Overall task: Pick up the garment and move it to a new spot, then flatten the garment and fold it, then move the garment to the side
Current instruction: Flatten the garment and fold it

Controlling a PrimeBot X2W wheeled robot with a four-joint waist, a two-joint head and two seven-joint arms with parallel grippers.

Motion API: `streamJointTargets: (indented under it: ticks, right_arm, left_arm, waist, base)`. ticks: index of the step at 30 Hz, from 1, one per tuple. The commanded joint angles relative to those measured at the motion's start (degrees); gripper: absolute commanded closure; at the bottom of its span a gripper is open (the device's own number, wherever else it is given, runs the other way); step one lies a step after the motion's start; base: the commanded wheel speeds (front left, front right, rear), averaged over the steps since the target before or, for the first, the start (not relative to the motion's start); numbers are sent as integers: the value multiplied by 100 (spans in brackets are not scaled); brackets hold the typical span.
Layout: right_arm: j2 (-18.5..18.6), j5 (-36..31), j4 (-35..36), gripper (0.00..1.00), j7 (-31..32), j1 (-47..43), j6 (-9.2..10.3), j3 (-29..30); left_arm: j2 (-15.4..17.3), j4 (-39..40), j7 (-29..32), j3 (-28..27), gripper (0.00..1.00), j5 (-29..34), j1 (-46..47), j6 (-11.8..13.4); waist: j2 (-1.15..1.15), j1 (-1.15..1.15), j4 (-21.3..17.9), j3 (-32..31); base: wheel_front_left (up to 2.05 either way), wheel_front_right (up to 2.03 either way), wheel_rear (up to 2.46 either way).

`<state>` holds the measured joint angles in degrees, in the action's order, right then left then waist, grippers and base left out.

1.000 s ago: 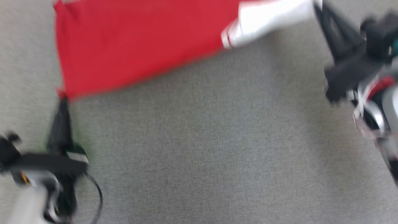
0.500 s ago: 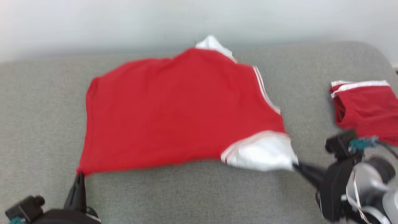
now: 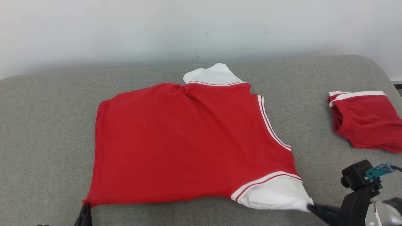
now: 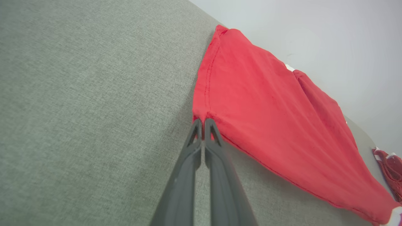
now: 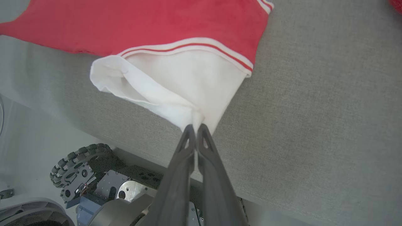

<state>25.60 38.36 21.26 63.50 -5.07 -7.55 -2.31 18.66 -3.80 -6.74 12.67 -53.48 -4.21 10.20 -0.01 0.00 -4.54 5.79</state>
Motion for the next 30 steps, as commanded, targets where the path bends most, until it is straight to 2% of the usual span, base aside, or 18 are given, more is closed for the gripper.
streamJointTargets:
  ticks: [1, 6, 9, 11, 12, 16, 20, 25, 30]
  right_arm:
    - [-73, -110, 190, 100, -206, 68, 16, 46]
    - [-142, -498, 202, 100, -1567, 696, 15, 121]
    - [-36, -728, -23, 100, -2445, 1454, 15, -7]
    - [177, -1062, -249, 100, -2966, 2116, 15, -192]
    - [177, -1062, -249, 100, -2966, 2116, 15, -192]
    - [349, -1567, -955, 100, -3848, 3696, 15, -636]
    - [225, -1952, -1750, 100, -4453, 5188, 16, -1015]
    - [98, -2315, -2551, 100, -4919, 6492, 15, -1293]
    - [83, -2518, -3115, 100, -5281, 7438, 15, -1347]
  left_arm:
    - [-16, 102, -109, -82, 100, -16, -104, 83]
    - [118, 481, -413, -289, 100, 156, 246, 29]
    - [353, 621, -349, -351, 100, 307, 849, -74]
    - [594, 686, -184, -405, 100, 340, 1438, -175]
    - [594, 686, -184, -405, 100, 340, 1438, -175]
    - [1128, 669, 411, -458, 100, 326, 2818, -444]
    - [1423, 559, 1088, -402, 100, 180, 4217, -671]
    - [1414, 249, 1593, -174, 100, 149, 5573, -820]
    - [1339, -23, 1782, 18, 100, 233, 6361, -943]
  waist:
    - [1, 0, -10, -13]
    - [1, 0, -5, 0]
    - [1, 0, -12, 4]
    - [1, 0, -56, 13]
    - [1, 0, -56, 13]
    - [1, 0, -183, 61]
    - [1, 0, -290, 150]
    - [1, 0, -333, 355]
    - [1, 0, -373, 668]
  base:
    - [0, 0, 0]
    - [0, 0, 0]
    - [0, 0, 0]
    - [0, 0, 0]
    - [0, 0, 0]
    - [0, 0, 0]
    - [0, 0, 0]
    - [0, 0, 0]
    - [0, 0, 0]
